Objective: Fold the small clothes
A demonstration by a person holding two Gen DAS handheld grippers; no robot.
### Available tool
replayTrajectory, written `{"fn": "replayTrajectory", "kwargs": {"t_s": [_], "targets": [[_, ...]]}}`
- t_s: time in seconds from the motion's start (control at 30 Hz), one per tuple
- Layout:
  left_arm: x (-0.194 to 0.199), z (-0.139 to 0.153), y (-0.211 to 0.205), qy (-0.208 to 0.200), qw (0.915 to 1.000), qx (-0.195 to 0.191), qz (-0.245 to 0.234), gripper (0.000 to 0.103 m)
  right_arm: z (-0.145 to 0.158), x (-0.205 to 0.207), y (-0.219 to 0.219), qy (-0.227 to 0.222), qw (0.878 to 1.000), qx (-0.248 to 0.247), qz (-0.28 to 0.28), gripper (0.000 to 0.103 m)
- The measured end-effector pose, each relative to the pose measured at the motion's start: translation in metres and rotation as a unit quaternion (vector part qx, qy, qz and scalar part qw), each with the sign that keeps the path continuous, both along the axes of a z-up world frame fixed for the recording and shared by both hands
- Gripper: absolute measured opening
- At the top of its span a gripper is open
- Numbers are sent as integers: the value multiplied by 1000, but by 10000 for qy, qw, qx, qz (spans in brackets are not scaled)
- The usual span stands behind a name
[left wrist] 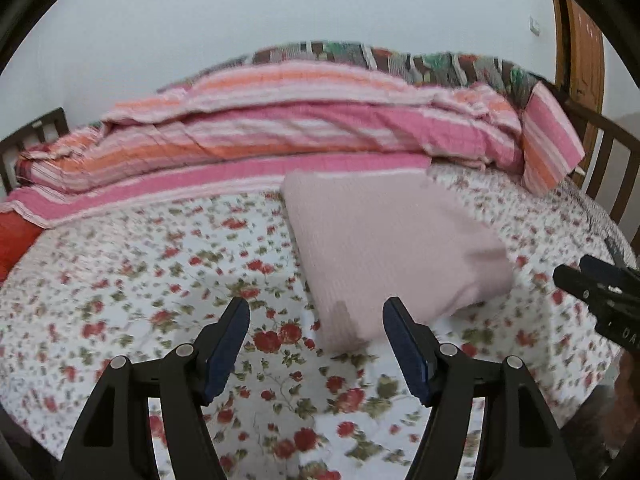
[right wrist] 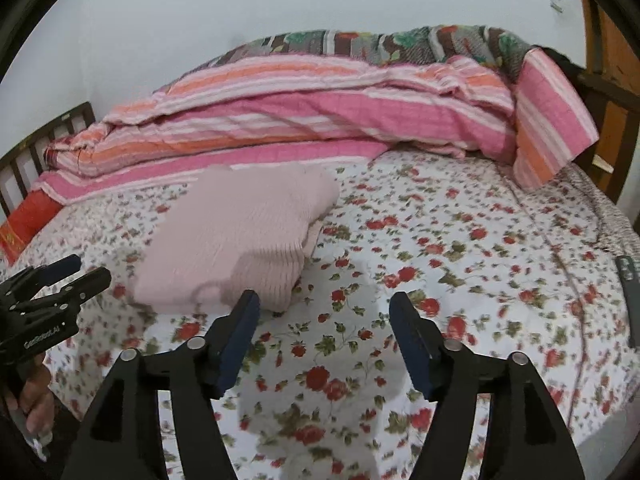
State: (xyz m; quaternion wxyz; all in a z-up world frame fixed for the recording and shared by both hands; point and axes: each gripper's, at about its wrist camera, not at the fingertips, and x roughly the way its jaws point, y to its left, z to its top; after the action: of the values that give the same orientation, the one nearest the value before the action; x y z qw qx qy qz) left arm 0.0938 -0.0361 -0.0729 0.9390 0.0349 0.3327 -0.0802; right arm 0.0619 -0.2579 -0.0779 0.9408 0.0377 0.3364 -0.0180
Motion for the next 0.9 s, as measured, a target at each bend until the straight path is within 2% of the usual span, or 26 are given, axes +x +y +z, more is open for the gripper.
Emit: {"fn": "replayTrajectory", "kwargs": {"t_s": [0.07, 0.13, 0.2, 0.27, 0.33, 0.67, 0.9], "targets": [[-11, 16, -1, -96, 9999, -70, 81, 80, 14, -8, 1, -70, 10000, -7, -5, 76], [-24, 32, -4, -223, 9996, -112, 120, 85, 30, -20, 3, -166, 9998, -14, 95, 76], [-35, 44, -9, -321, 9993, -12, 165, 90, 42, -28, 3, -259, 9996, -66, 45, 80], [-45, 54, -12, -446, 9988, 43, 216, 92, 54, -39, 3, -394, 9992, -100, 17, 98], [-52, 61, -14, -501, 9984, 48, 246, 94, 64, -49, 5, -561, 9982, -180, 59, 102], [-67, 79, -12, -588, 9977, -86, 313, 94, 74, -64, 6, -637, 9970, -431, -77, 103], [-70, 78, -14, -566, 9979, -121, 305, 94, 75, -68, 4, -657, 9971, -359, -152, 103]]}}
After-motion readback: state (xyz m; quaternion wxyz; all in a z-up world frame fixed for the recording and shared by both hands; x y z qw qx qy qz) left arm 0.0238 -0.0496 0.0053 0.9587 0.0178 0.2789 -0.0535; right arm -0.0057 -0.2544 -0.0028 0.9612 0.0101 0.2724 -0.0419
